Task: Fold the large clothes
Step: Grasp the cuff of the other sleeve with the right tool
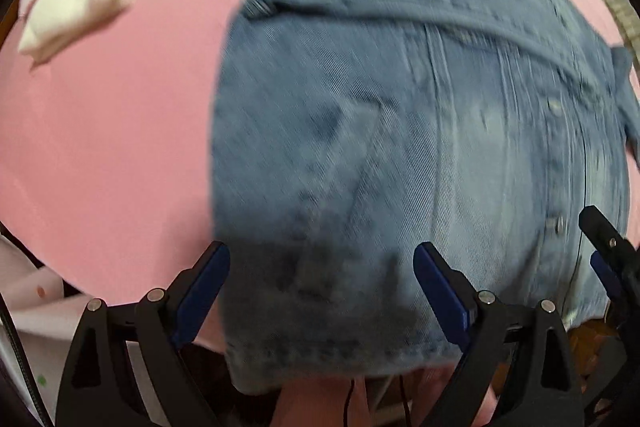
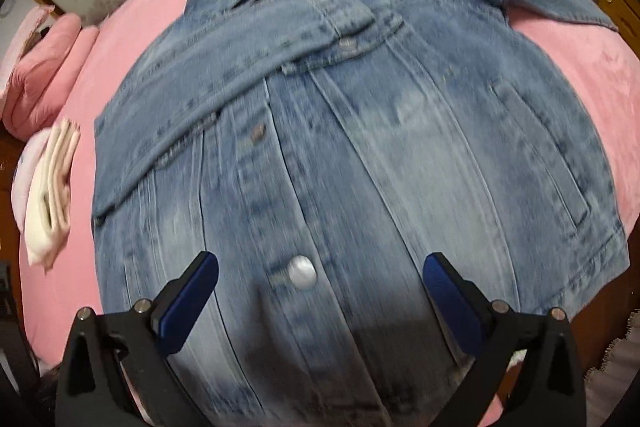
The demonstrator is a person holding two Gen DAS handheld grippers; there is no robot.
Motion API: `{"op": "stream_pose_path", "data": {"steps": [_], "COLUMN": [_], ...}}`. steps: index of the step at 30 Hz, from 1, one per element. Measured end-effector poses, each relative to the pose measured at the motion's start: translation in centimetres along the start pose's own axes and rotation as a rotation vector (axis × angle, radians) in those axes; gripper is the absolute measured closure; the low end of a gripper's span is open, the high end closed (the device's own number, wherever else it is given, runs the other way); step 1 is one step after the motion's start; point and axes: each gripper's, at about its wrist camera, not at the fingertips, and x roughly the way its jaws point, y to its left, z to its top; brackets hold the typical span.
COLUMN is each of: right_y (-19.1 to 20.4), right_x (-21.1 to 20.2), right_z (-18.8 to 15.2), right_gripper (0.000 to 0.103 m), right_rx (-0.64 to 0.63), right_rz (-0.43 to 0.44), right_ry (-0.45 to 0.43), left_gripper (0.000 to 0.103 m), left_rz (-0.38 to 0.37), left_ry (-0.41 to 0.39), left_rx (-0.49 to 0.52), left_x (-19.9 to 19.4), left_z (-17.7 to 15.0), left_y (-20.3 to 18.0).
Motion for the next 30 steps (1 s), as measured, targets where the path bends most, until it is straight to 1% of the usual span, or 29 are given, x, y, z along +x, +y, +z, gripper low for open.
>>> {"op": "stream_pose_path", "data": {"steps": [2,5,8,10,14,15,16,17,19,21,23,25,30], "right_y": [-0.7,-2.6,-5.1,-7.3,-12.1,-13.3,-15.2,-16.5,-19.2,-22.1,-25.6,-28.9,-36.6], "right_x": [-0.4,-1.5,-2.2,-2.5,-2.8,-3.1,-3.4,-3.7,-4.1,-4.8,-5.5,-5.9,-5.9], "right_z": [-0.6,-1.1,-0.8,-0.2,2.2,2.9,3.8,4.6,6.3,8.3,10.4,12.2,15.8], "right_gripper": [0.001,0.001,0.001,0.001,0.001,0.001,0.001,0.001,0.001,0.001,0.001,0.001,0.001], "right_rx": [-0.054,-0.128,-0.171,-0.18,-0.148,-0.13,-0.102,-0.083,-0.049,-0.014,0.031,0.079,0.194], "right_rz": [-0.004,-0.021,0.04,0.059,0.077,0.087,0.105,0.116,0.131,0.128,0.117,0.108,0.069], "right_ry": [0.025,0.018,0.017,0.019,0.035,0.034,0.032,0.034,0.037,0.024,-0.001,-0.023,-0.079], "left_gripper": [0.011,0.011,0.011,0.011,0.011,0.011,0.011,0.011,0.011,0.011,0.011,0.011,0.011], "left_rz": [0.018,0.064,0.094,0.119,0.15,0.168,0.189,0.2,0.196,0.185,0.184,0.191,0.186], "left_ry": [0.029,0.037,0.051,0.067,0.071,0.074,0.076,0.078,0.081,0.09,0.096,0.099,0.052], "left_rx": [0.015,0.025,0.021,0.013,0.005,0.007,-0.021,-0.071,-0.128,-0.151,-0.113,-0.031,0.129], "left_x": [0.3,0.3,0.2,0.1,-0.6,-0.9,-1.3,-1.7,-2.3,-2.5,-2.3,-2.3,-3.0], "left_z": [-0.5,-1.1,-1.7,-2.2,-2.7,-2.9,-3.0,-3.1,-3.2,-3.0,-2.5,-1.9,-1.2], "left_y": [-1.2,-3.1,-5.4,-7.6,-13.4,-15.1,-16.5,-18.2,-20.7,-24.4,-28.3,-32.8,-42.1]}}
